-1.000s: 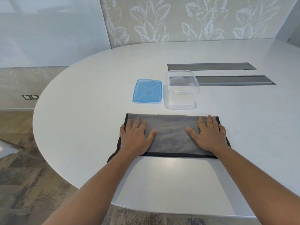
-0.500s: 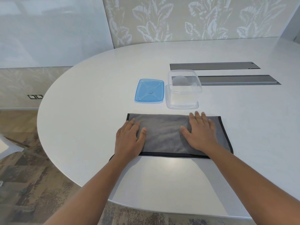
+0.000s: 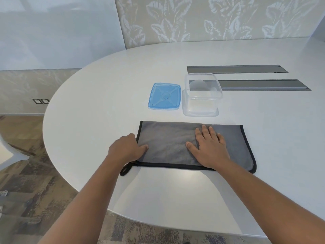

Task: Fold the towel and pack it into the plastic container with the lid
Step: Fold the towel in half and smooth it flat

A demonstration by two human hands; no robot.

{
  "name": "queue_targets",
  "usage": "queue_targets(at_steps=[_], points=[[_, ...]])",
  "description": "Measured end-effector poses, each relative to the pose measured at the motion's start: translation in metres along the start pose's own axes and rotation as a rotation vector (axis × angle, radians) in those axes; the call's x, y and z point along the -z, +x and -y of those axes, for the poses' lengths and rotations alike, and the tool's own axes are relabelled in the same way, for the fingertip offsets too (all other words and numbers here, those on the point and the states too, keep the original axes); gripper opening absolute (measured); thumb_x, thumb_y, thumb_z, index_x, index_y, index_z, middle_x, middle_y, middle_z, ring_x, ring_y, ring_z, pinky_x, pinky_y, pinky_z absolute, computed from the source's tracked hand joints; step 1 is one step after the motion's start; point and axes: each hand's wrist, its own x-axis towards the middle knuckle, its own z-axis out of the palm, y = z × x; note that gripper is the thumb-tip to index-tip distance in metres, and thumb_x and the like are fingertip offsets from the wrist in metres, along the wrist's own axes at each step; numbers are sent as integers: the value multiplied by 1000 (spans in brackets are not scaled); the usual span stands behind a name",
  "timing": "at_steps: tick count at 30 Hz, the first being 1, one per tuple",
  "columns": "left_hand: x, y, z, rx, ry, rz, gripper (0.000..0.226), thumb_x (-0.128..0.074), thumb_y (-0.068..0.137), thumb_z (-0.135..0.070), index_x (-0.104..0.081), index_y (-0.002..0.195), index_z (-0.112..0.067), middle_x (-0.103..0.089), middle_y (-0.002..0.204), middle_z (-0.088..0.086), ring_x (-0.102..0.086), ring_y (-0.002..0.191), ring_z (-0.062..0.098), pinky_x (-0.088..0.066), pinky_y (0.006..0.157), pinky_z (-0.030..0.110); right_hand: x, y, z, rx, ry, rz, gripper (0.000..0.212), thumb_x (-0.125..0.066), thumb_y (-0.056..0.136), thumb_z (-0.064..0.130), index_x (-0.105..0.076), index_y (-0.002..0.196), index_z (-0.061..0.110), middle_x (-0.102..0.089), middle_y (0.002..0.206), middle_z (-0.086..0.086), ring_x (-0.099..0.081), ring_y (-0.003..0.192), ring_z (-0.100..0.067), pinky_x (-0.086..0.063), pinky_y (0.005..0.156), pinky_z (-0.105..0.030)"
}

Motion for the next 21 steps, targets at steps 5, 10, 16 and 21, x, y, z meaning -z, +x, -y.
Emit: queue_targets(at_steps=[5,10,16,21], points=[[9,-3,5,-5,-26,139,41,-62,89,-55,-52,86,-15,-71,71,2,-67,60,16,-43,57,30,-1,1,1,2,0,-11,93,-4,88,80,-12,163,26,-4,173,-5,0,158,-25,-2,123,-50],[11,-6,4,-19,-50,139,39,-68,89,-47,-48,81,-15,-65,71,3,-63,63,18,-42,56,31,-2,1,1,0,-3,-17,94,-3,87,80,-13,163,26,-6,173,-5,-1,158,-25,-2,123,-50],[15,-8,2,6,-146,167,28,-66,91,-31,-50,80,-12,-70,70,7,-73,53,18,-47,53,26,-1,1,1,4,3,-20,93,-4,87,80,-14,163,26,-7,173,-5,-2,158,-26,-3,123,-50],[19,-10,3,1,-185,199,21,-63,86,-15,-46,74,-13,-59,67,5,-64,40,13,-36,35,15,0,0,1,8,11,-4,92,-8,89,81,-13,163,27,-5,173,-4,-1,158,-25,-3,123,-50]])
